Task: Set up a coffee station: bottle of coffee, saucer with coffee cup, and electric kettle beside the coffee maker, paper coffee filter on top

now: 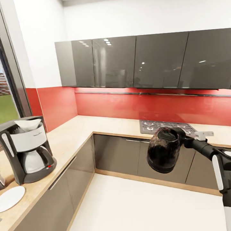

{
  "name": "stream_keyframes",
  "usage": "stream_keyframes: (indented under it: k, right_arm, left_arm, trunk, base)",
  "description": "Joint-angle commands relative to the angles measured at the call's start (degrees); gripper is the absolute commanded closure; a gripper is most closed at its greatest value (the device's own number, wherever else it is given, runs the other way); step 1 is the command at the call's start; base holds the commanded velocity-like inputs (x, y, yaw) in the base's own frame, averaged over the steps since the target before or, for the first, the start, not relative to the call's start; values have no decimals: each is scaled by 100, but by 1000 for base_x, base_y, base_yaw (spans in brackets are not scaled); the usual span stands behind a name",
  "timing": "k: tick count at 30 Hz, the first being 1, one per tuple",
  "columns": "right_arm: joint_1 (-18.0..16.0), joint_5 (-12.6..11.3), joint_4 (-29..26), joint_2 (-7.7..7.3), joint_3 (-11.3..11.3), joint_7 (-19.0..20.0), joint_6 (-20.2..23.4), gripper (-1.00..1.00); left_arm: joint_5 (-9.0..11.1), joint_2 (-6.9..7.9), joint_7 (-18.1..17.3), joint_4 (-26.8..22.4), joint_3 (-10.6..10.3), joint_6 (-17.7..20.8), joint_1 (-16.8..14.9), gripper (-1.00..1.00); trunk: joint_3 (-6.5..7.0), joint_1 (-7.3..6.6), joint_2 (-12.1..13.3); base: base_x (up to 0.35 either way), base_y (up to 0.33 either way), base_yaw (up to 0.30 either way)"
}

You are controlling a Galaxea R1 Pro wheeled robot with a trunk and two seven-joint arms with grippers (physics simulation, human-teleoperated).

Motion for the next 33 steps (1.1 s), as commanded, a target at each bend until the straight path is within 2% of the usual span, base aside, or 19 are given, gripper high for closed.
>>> stream_keyframes:
  k: [1,33]
  right_arm:
    - [-4,-2,-5,1,-10,44,29,100]
    - [-4,-2,-8,1,-14,50,29,100]
  left_arm:
    - [-55,2,-20,-6,49,26,0,-100]
    - [-29,2,-12,-6,57,18,0,-100]
  trunk:
    - [-2,5,-4]
    - [-2,5,-4]
  base:
    - [311,-182,0]
    - [292,-204,0]
